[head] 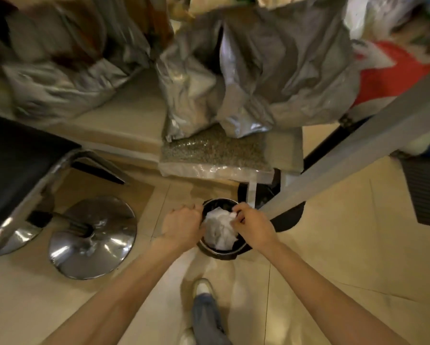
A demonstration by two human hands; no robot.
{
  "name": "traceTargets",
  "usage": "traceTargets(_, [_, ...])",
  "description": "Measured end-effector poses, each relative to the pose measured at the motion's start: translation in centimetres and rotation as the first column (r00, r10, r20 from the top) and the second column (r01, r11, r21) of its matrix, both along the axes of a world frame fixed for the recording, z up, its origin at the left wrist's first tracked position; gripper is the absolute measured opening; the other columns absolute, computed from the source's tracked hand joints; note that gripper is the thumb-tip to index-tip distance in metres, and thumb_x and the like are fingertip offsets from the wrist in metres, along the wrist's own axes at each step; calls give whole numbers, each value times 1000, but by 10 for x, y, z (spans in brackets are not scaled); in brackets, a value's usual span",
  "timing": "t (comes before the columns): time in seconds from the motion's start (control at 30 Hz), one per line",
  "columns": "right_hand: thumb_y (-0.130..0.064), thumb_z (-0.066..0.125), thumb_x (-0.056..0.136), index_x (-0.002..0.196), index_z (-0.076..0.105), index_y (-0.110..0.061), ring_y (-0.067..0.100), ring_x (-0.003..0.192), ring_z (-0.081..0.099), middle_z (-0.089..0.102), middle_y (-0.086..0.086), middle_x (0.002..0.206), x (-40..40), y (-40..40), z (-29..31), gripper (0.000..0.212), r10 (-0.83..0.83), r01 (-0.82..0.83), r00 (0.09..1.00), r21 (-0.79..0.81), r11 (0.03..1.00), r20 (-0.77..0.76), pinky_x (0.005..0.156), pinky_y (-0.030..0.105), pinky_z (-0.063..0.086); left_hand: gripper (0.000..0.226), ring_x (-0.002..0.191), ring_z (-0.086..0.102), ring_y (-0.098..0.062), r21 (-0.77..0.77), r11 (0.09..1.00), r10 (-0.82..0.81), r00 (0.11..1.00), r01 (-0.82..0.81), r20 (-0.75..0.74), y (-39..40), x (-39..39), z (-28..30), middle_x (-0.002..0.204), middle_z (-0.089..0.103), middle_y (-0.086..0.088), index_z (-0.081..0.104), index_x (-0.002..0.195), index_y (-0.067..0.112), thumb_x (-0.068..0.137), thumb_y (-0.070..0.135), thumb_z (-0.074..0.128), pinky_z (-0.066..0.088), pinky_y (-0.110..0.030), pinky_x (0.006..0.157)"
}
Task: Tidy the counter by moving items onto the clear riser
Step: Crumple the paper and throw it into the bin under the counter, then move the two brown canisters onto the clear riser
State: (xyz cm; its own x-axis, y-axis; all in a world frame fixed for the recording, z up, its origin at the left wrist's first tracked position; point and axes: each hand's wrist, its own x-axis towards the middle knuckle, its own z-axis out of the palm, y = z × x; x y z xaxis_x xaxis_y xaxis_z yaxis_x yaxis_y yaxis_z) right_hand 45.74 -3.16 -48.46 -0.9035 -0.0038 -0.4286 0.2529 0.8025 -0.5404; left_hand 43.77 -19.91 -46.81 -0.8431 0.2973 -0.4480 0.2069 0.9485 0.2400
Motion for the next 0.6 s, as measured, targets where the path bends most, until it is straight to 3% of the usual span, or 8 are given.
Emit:
traceTargets(0.13, [-25, 54, 87, 121, 48, -17, 23, 98, 61, 66, 9, 107, -6, -15, 99, 35, 61, -62, 997, -11, 998, -37, 85, 41, 52, 48, 117, 52, -28, -10, 1000, -20, 996, 20, -86, -17, 3, 98, 130, 53, -8, 43, 130, 14, 89, 38, 48, 43, -38, 94])
traceTargets(0.3, [-31, 55, 85, 122, 47, -20, 22, 95, 61, 65, 4, 105, -11, -40, 215, 39, 177, -180, 961, 3, 984, -211, 81, 43, 52, 48, 120, 50, -27, 8, 1000, 7, 978, -6, -208, -43, 5, 212, 130, 53, -8, 46, 129, 14, 87, 38, 47, 42, -38, 96])
traceTargets(0.47, [-39, 53, 86, 122, 45, -22, 18, 88, 60, 63, 1, 99, -11, -68, 312, 40, 272, -293, 894, -7, 956, -355, 77, 40, 53, 50, 121, 50, -24, 62, 996, 86, 914, -68, -396, -77, 7, 308, 132, 53, -5, 44, 131, 18, 89, 43, 46, 45, -39, 98])
traceTargets(0.6, [-40, 54, 85, 121, 46, -23, 16, 91, 59, 62, -2, 100, -16, -84, 371, 41, 277, -323, 841, -21, 946, -466, 81, 39, 52, 49, 119, 51, -20, 137, 985, 156, 857, -101, -490, -96, 2, 373, 129, 55, -2, 46, 129, 21, 87, 46, 48, 46, -37, 95])
